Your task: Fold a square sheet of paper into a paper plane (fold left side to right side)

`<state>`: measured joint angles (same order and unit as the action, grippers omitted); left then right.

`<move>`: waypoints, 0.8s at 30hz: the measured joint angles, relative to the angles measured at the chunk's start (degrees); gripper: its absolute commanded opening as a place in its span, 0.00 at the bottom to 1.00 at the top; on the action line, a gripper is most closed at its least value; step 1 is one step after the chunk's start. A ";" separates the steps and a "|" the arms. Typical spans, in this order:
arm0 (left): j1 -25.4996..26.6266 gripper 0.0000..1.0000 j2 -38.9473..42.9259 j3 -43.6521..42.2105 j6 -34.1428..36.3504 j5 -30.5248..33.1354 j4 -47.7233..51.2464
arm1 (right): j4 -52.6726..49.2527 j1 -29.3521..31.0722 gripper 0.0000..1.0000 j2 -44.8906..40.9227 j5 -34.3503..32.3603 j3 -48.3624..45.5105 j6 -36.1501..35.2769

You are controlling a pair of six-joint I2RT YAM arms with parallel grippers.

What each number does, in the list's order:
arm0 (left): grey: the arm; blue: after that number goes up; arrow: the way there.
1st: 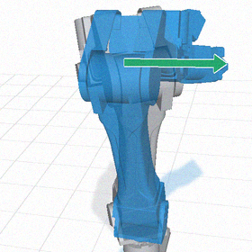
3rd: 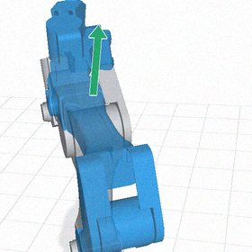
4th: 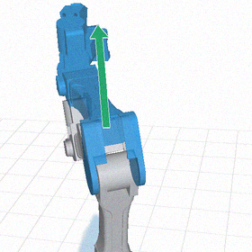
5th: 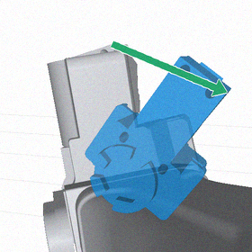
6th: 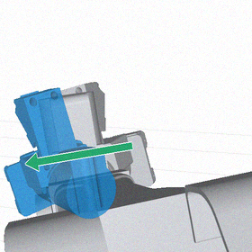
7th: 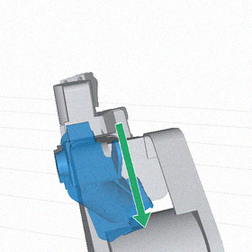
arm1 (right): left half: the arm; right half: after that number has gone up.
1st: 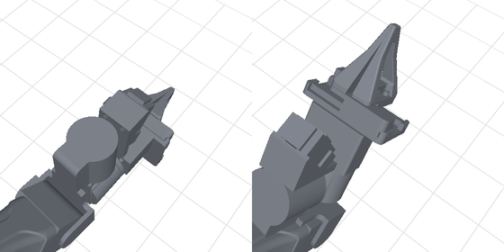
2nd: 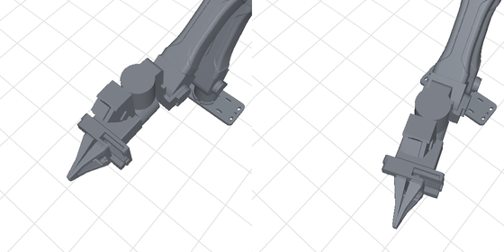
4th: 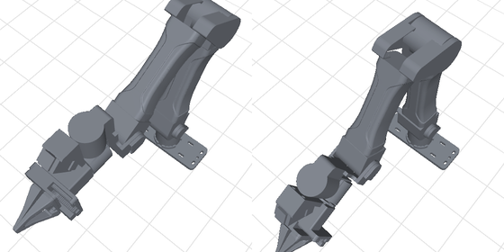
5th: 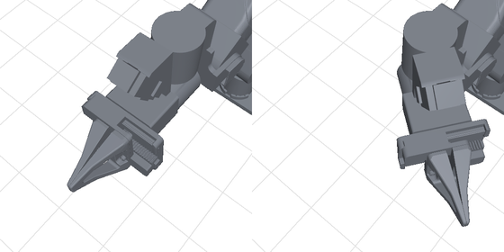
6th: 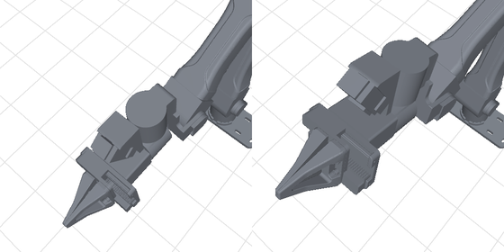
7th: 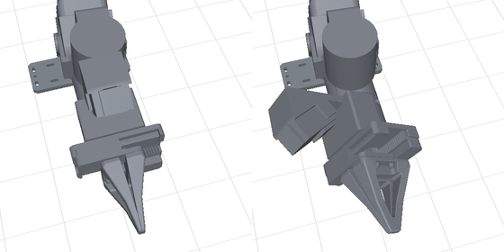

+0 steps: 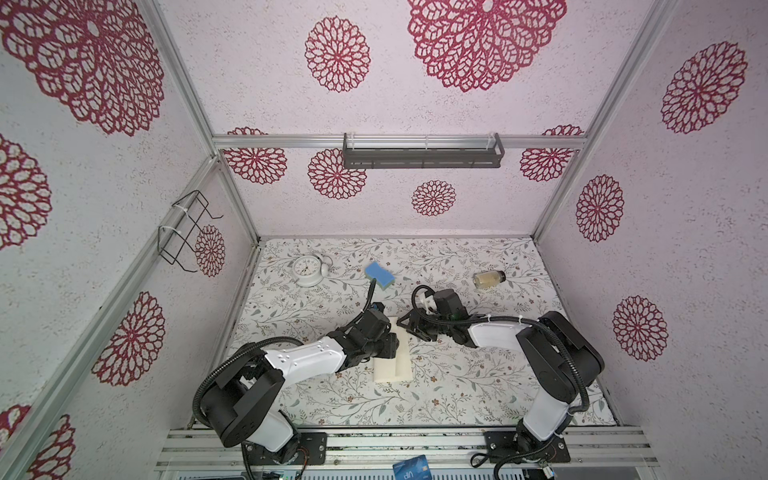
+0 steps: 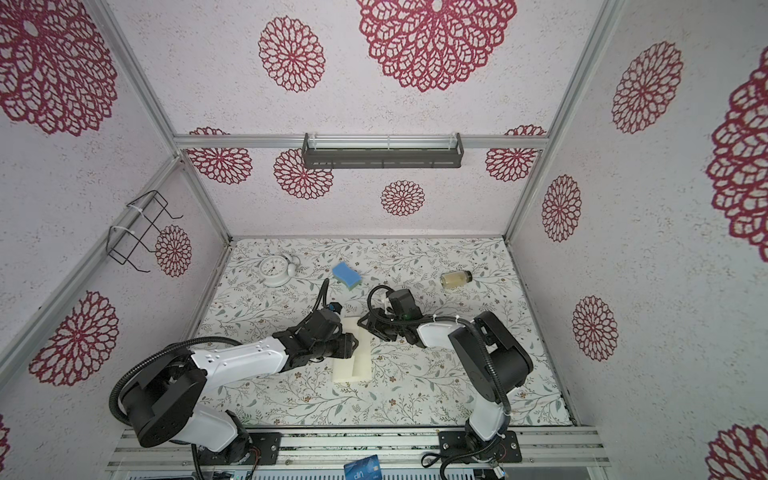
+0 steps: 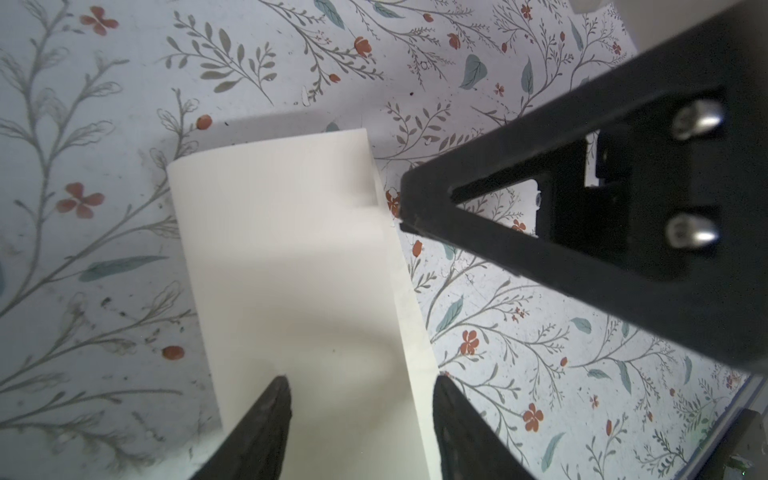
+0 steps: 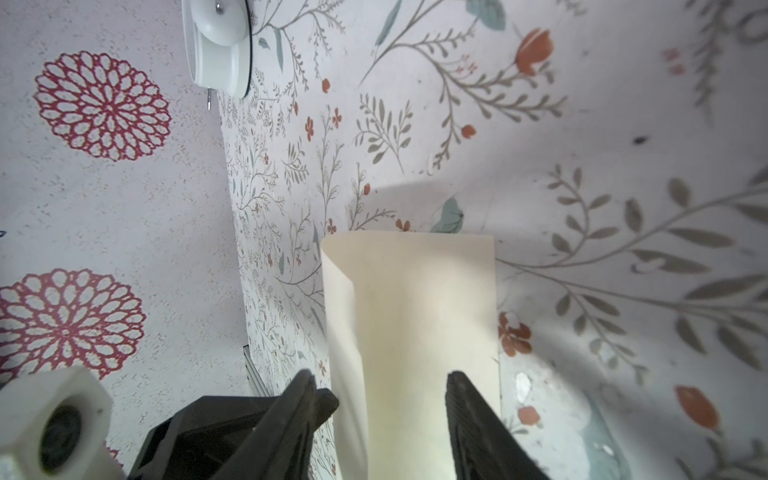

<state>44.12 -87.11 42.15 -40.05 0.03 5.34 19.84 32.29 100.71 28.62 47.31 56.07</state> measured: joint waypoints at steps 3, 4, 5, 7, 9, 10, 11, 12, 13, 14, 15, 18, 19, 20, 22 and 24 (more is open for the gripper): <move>0.00 0.58 0.00 0.00 0.00 -0.11 -0.11 | 0.63 0.79 0.53 1.53 0.35 0.76 0.57; 0.00 0.58 0.00 0.00 0.00 -0.15 -0.22 | 0.79 1.05 0.51 2.05 0.35 0.94 0.74; 0.00 0.58 0.00 0.00 0.00 -0.24 -0.35 | 0.79 1.31 0.47 2.56 0.37 1.11 0.96; 0.00 0.58 0.00 0.00 0.02 -0.46 -0.81 | 0.61 1.53 0.34 3.04 0.37 1.16 0.94; 0.00 0.58 0.00 0.00 0.02 -0.63 -1.53 | -0.42 1.62 0.17 3.13 0.39 1.31 0.46; 0.00 0.59 0.00 0.00 0.04 -0.79 -1.88 | -1.51 1.62 0.10 3.13 0.37 1.66 -0.15; 0.00 0.59 0.00 0.00 0.04 -0.87 -2.10 | -2.69 1.60 0.04 3.13 0.31 2.19 -1.03; 0.00 0.59 0.00 0.00 0.09 -1.01 -2.25 | -3.65 1.60 0.02 3.15 0.28 2.64 -1.86; 0.00 0.59 0.04 0.00 0.22 -1.07 -2.45 | -4.74 1.55 0.01 3.15 0.22 3.17 -2.69; -0.02 0.59 0.20 0.00 0.28 -1.20 -2.56 | -5.79 1.53 0.00 3.15 0.13 3.69 -4.02; -0.13 0.59 0.50 -0.04 0.44 -1.36 -2.56 | -6.58 1.40 0.00 3.15 0.17 4.04 -4.94; -0.74 0.60 2.93 -0.76 0.81 -2.45 -2.54 | -8.61 1.05 0.00 3.17 0.31 4.81 -7.67; -1.11 0.60 3.89 -1.05 0.90 -2.73 -2.43 | -9.22 0.94 0.00 3.23 0.35 5.01 -8.41; -1.57 0.61 4.92 -1.40 1.05 -2.97 -2.40 | -9.68 0.81 0.00 3.37 0.39 5.14 -9.27; -2.71 0.62 7.04 -2.05 1.29 -3.23 -1.81 | -10.47 0.52 0.00 3.72 0.44 5.38 -10.45; -3.96 0.63 8.83 -2.75 1.55 -3.39 -1.20 | -10.93 0.20 0.00 3.96 0.52 5.40 -11.45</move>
<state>40.16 -78.28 39.40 -38.50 -3.36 4.14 8.91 32.49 104.66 29.15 52.71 44.62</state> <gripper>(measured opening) 0.622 0.050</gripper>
